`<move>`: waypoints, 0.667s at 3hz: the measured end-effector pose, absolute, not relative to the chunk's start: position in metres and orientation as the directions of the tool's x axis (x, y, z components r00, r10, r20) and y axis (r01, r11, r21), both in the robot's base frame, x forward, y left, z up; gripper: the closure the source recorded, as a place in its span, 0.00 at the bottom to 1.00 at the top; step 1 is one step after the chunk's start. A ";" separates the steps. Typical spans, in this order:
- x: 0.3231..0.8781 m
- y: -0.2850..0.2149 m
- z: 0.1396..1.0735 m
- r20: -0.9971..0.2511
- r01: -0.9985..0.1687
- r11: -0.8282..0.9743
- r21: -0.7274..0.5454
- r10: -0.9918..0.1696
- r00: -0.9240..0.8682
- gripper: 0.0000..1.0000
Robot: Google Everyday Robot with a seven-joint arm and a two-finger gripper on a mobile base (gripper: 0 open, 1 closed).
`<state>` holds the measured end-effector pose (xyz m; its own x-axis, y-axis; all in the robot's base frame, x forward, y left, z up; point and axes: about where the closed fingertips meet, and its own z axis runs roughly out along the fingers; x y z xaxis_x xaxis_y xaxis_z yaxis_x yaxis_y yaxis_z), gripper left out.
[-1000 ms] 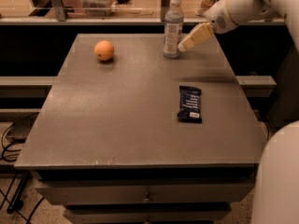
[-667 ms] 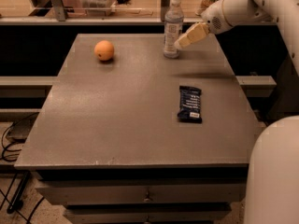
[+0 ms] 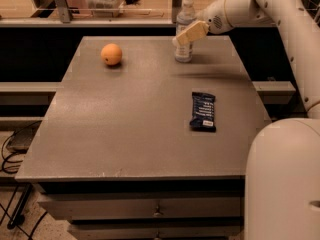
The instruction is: Knock blue plastic bottle over
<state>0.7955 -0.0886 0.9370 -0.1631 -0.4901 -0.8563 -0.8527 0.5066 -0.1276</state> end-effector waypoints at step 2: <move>0.796 -0.057 0.942 -0.883 -0.894 0.436 -0.100 -0.453 -0.122 0.62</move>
Offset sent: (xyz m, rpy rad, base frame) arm 0.0012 0.0324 0.0173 0.0632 -0.0114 0.1110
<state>0.7955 -0.0572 0.9420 -0.1223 -0.4534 -0.8829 -0.8943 0.4362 -0.1001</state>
